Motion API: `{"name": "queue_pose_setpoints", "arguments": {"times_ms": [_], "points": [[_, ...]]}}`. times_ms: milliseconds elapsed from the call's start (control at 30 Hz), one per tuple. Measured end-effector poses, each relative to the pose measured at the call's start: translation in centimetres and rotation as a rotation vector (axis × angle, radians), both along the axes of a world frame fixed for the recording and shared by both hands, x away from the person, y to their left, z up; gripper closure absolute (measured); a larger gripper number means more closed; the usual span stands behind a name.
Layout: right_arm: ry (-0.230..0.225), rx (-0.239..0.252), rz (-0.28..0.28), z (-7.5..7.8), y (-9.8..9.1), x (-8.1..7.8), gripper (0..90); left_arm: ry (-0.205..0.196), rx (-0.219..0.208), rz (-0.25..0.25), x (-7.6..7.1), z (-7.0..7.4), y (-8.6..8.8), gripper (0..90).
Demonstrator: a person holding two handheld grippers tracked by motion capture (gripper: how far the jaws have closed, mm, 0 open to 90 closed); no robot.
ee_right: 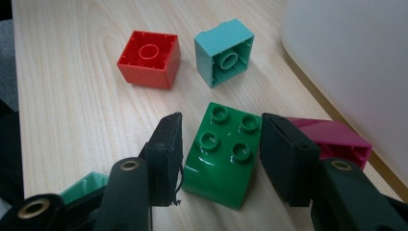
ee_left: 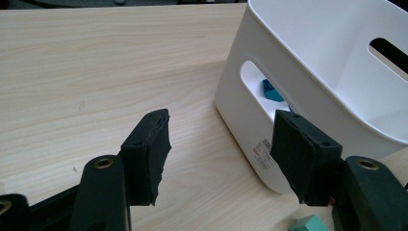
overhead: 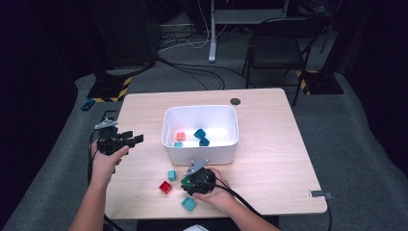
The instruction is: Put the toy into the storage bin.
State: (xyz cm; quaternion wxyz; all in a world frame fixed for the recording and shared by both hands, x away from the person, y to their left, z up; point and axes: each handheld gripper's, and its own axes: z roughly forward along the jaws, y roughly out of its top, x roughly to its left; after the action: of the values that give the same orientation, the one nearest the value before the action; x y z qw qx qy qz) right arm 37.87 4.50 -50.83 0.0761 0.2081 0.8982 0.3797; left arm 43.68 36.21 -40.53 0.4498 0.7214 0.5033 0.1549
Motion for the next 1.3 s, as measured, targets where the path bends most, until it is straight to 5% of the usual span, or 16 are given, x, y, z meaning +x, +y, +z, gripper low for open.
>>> {"name": "queue_pose_setpoints", "arguments": {"times_ms": [667,1067,1300], "points": [[0.013,-0.018,0.024,-0.1,0.2,0.2,58.5,0.001,-0.002,0.002,0.0,0.0,0.1,38.5],[-0.008,0.023,0.049,3.2,-0.6,-0.1,58.6,0.003,-0.001,0.002,0.0,0.0,0.1,38.5],[0.034,0.047,0.050,5.3,-1.2,-0.3,58.6,0.006,-0.002,0.002,0.0,0.0,0.1,38.4]]}}
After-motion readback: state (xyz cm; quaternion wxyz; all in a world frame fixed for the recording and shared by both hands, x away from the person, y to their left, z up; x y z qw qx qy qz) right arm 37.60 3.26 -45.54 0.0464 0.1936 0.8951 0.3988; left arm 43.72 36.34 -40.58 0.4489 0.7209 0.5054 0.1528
